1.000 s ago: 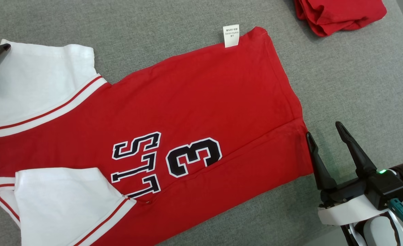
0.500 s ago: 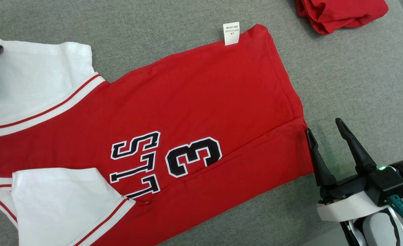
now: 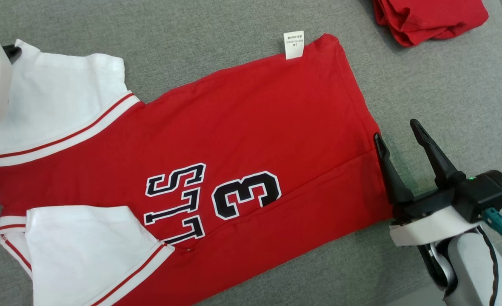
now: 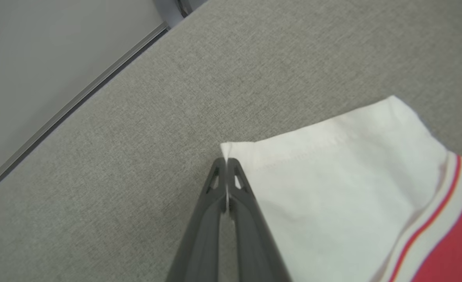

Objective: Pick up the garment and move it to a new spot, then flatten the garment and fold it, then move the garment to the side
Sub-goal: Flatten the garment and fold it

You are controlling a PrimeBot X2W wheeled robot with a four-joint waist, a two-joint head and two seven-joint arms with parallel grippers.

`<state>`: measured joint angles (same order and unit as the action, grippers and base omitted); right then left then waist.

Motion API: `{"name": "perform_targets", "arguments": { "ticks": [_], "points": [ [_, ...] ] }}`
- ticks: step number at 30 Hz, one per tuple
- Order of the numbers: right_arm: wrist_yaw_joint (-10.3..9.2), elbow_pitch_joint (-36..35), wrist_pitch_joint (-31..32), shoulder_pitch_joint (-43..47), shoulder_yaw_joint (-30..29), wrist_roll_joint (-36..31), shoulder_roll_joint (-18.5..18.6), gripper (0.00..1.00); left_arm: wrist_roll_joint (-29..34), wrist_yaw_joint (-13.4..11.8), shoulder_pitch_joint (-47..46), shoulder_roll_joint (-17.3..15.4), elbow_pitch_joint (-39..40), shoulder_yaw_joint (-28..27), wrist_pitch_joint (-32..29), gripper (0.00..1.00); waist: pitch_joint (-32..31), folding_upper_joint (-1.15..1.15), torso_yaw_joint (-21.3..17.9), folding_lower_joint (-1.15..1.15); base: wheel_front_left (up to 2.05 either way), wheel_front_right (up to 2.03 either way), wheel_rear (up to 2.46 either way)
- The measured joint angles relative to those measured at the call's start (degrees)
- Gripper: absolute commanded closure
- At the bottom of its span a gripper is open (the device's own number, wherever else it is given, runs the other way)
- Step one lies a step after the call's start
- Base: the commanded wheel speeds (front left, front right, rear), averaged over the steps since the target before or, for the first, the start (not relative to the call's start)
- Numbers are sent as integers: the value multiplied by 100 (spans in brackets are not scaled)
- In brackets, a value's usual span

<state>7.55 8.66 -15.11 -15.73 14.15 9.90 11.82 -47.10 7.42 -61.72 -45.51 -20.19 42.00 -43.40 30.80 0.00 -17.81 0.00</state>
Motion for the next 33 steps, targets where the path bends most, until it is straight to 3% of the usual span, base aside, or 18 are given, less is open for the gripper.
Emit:
{"name": "perform_targets", "arguments": {
  "ticks": [3,9,12,19,25,27,31,32,33],
  "points": [
    [0,379,365,-437,300,414,269,0,-77,0,-1,-1,94,160,140,100,-60,0,75,0,0,0,0],
    [0,713,2414,-1724,494,1513,589,0,-194,0,-111,-80,207,425,294,100,-136,0,202,0,0,0,0],
    [0,836,3198,-2253,517,1692,646,0,-242,0,-160,-83,265,542,360,100,-129,0,282,0,0,0,0],
    [-5,1550,3631,-2960,350,1114,595,0,-269,0,-343,-90,374,781,494,100,-8,0,530,0,0,0,0],
    [-4,2041,3576,-3284,499,972,452,0,-268,0,-503,-93,347,957,614,100,87,0,680,0,0,0,0],
    [-3,2210,3570,-3342,514,967,387,22,-285,0,-563,-91,349,1021,624,100,120,0,710,0,0,0,0],
    [-3,2514,3492,-3518,514,934,350,31,-294,0,-680,-105,355,1134,667,100,185,0,763,0,0,0,0],
    [-4,2597,3475,-3562,510,911,336,47,-294,0,-706,-107,358,1161,681,100,196,0,775,0,0,0,0],
    [-3,2658,3474,-3604,512,910,320,52,-294,0,-725,-116,354,1191,695,100,206,0,785,0,0,0,0]
  ]
}}
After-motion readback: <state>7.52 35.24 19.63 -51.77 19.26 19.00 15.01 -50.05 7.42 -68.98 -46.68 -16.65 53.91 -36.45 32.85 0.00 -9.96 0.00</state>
